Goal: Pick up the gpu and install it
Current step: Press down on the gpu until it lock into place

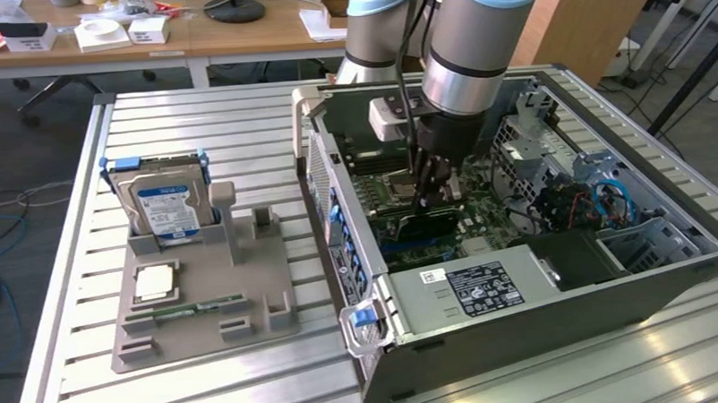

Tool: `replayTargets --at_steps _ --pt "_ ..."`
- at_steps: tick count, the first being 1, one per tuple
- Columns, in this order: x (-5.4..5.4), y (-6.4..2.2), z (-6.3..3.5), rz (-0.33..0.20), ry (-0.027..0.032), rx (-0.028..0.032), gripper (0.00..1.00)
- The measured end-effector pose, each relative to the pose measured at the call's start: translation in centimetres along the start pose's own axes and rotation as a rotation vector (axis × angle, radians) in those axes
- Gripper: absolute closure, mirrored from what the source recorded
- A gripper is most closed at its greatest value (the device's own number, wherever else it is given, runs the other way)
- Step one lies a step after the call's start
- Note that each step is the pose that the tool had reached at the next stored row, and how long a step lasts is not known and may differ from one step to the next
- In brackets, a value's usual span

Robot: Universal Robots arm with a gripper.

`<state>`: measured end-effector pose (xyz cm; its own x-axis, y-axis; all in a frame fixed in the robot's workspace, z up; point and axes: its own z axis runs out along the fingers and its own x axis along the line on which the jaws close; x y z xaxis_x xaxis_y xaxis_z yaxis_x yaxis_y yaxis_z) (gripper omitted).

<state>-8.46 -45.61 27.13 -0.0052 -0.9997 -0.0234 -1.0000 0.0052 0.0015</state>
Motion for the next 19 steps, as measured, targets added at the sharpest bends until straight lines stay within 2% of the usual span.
replayTargets --at_steps 19 --pt "0.01 0.03 0.36 0.000 0.0000 -0.0001 0.90"
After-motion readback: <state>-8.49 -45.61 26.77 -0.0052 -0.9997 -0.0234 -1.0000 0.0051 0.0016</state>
